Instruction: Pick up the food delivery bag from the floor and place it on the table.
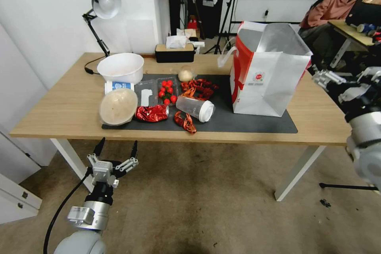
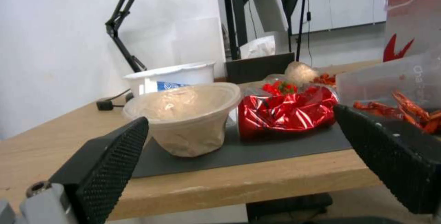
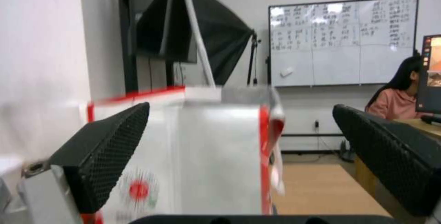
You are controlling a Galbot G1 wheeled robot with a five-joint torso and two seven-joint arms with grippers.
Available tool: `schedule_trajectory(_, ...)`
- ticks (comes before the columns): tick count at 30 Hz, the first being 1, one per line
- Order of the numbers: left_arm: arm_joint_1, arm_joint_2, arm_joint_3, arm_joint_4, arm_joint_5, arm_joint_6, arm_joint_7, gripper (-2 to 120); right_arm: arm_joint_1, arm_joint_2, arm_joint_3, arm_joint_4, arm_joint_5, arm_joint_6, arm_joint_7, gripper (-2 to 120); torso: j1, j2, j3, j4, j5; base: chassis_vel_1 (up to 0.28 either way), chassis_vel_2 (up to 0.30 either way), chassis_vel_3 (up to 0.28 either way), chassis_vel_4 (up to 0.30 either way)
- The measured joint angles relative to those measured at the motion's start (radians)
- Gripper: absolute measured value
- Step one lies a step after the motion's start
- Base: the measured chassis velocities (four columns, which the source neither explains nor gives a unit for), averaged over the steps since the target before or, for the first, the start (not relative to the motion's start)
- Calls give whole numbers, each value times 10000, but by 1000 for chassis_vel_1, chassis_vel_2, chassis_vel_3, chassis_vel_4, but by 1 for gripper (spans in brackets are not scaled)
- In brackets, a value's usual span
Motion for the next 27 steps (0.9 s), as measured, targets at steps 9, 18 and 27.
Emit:
schedule_trajectory(9,-27,43,-64,122,-101,-99,-12,100,-1383,1647,-109,62,-2011,683,-1285,100,-1,-1,0,-1,-2,0,0,0,0)
schedule_trajectory(18,-141,28,-19,336,-83,-187,-9,100,-2111,2806,-433,-414,-3547,1828,-2062,100,1,-1,1,0,-2,0,0,0,0)
schedule_trajectory(27,-227,26,14,471,-82,-246,-7,100,-2657,3808,-600,-914,-4231,2590,-2315,100,1,0,1,-1,-2,0,0,0,0)
